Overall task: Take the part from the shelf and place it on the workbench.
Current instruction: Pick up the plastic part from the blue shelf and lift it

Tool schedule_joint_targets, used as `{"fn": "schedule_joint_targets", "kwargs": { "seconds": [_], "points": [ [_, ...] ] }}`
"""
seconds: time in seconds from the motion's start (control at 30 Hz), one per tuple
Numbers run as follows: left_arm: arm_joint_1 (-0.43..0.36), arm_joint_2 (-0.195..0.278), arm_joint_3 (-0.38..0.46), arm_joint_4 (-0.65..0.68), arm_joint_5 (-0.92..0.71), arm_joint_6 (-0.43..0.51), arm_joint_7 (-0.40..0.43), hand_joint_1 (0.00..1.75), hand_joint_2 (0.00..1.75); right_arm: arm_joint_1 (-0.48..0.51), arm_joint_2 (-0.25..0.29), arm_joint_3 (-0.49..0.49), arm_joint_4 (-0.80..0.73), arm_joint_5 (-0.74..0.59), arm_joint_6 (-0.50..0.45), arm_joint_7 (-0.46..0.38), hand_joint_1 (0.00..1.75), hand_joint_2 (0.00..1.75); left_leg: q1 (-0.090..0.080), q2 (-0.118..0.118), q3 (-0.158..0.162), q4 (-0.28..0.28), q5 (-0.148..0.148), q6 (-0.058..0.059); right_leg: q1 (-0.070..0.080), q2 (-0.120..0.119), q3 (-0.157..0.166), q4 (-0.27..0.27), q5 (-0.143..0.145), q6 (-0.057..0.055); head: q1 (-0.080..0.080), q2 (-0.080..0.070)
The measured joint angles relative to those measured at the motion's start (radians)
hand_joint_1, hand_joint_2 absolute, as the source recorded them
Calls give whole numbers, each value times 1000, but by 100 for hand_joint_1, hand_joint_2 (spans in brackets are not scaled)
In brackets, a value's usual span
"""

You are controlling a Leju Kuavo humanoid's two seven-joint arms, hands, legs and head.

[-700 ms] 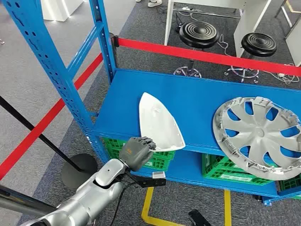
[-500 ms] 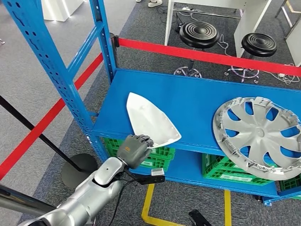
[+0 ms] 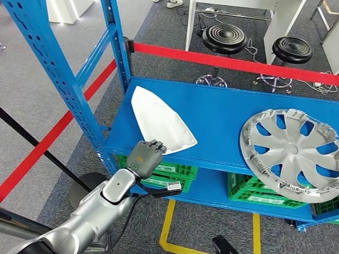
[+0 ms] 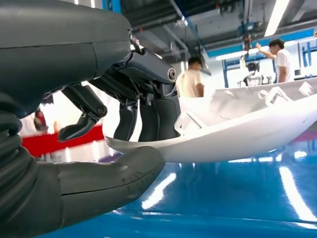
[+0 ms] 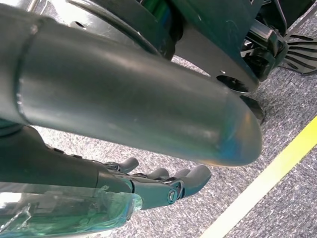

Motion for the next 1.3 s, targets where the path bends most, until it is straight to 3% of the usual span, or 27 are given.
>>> {"fn": "schedule_joint_targets", "kwargs": {
  "seconds": [0.2, 0.43, 0.8, 1.3],
  "points": [
    [-59, 11, -19, -62, -122, -21, 55, 175, 175, -8, 0, -5, 0, 10, 3, 0, 0, 0, 0, 0, 0, 0, 0, 0, 0, 0, 0, 0, 0, 0, 0, 0],
    [-115, 22, -28, -193, -142, -86, 67, 175, 175, -13, 2, -13, 0, 19, 7, 0, 0, 0, 0, 0, 0, 0, 1, 0, 0, 0, 8, 1, 1, 0, 0, 0],
    [-133, 26, -44, -350, -146, -134, 67, 174, 175, -14, 7, -28, 0, 32, 8, 0, 0, 0, 0, 0, 0, 0, 2, 0, 0, 0, 10, 1, 1, 0, 0, 0],
    [-130, 28, -48, -375, -138, -159, 42, 175, 175, -14, 7, -47, 0, 49, 12, -3, 0, 0, 0, 0, 0, 0, 2, 0, 0, 0, 10, 1, 1, 0, 0, 0]
  ]
}}
